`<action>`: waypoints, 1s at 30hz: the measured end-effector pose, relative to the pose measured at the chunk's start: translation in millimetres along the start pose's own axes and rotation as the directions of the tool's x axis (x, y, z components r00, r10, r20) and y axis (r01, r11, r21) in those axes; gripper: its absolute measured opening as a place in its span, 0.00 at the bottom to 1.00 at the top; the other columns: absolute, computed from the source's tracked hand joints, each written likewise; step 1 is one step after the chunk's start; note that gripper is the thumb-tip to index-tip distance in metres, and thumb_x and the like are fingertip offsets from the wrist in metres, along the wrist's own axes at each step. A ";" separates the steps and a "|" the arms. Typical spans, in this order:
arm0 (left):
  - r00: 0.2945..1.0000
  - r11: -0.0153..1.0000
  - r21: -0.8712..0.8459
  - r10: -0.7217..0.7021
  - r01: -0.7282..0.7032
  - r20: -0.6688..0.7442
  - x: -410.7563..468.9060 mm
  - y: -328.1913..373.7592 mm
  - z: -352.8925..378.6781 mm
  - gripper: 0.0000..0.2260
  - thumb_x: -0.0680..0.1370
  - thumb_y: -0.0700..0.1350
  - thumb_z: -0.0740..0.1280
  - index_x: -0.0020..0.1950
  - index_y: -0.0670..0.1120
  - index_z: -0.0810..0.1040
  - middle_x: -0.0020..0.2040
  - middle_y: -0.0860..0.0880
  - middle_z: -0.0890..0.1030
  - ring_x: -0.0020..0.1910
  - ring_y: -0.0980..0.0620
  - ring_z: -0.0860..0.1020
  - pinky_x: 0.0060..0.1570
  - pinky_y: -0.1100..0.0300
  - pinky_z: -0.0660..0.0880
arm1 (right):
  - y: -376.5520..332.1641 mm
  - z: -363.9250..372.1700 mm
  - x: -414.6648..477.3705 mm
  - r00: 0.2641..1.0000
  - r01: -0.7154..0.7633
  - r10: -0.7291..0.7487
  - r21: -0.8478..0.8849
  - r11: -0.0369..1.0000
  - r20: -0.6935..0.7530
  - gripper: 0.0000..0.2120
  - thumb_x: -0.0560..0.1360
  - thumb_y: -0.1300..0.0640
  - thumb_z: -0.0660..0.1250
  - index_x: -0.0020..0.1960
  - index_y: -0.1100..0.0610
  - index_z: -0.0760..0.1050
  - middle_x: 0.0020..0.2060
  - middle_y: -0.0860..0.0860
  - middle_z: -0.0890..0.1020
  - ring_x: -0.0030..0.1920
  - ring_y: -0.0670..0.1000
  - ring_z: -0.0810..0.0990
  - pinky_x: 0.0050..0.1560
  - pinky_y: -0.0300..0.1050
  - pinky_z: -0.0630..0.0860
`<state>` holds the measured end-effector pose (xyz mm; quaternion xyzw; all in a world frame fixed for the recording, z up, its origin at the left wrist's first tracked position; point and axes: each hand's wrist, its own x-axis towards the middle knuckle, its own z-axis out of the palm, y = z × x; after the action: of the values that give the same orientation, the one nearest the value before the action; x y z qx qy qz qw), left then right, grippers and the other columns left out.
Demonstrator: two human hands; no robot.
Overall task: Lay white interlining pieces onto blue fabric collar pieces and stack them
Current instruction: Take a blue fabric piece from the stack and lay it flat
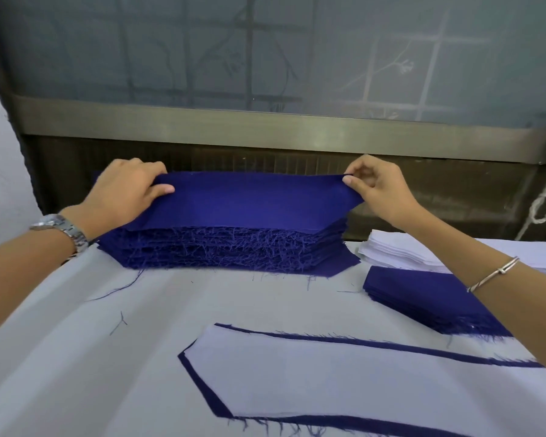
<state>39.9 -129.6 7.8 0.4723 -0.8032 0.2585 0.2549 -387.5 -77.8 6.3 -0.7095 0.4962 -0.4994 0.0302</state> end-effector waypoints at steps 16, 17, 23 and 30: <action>0.879 0.664 -0.701 0.137 0.261 0.457 -11.1 35.5 -46.0 0.08 0.71 0.55 0.68 0.45 0.55 0.85 0.45 0.53 0.86 0.44 0.55 0.85 0.39 0.69 0.79 | 23.6 -138.9 -71.1 0.852 -0.483 0.447 0.079 0.872 0.273 0.07 0.65 0.52 0.76 0.41 0.53 0.83 0.34 0.50 0.83 0.30 0.42 0.76 0.26 0.30 0.72; 0.867 0.634 -0.722 0.157 0.278 0.472 -14.3 41.4 -43.7 0.08 0.71 0.54 0.68 0.44 0.56 0.85 0.45 0.53 0.86 0.45 0.55 0.85 0.39 0.70 0.78 | 30.5 -147.8 -79.2 0.824 -0.516 0.472 0.070 0.854 0.314 0.08 0.64 0.51 0.77 0.41 0.53 0.84 0.35 0.51 0.84 0.31 0.43 0.77 0.26 0.31 0.72; 0.795 0.498 -0.784 0.267 0.370 0.545 -48.0 75.5 -34.3 0.15 0.67 0.63 0.73 0.44 0.53 0.86 0.46 0.49 0.87 0.47 0.53 0.85 0.44 0.70 0.77 | 85.8 -193.4 -127.0 0.597 -0.687 0.583 -0.024 0.726 0.552 0.20 0.65 0.48 0.83 0.49 0.58 0.81 0.37 0.56 0.81 0.30 0.46 0.75 0.25 0.34 0.70; 0.744 0.561 -0.703 0.213 0.438 0.633 -86.1 106.8 -22.6 0.32 0.58 0.76 0.72 0.42 0.48 0.85 0.42 0.39 0.85 0.37 0.37 0.81 0.40 0.45 0.75 | 132.5 -221.4 -163.7 0.327 -0.702 0.480 -0.132 0.700 0.814 0.10 0.74 0.59 0.77 0.50 0.58 0.77 0.32 0.56 0.74 0.23 0.49 0.71 0.24 0.35 0.68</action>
<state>-15.0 -15.9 -50.5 0.4110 -0.8277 -0.3462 0.1614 -641.8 75.7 -65.6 -0.6098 0.5850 -0.1331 0.5179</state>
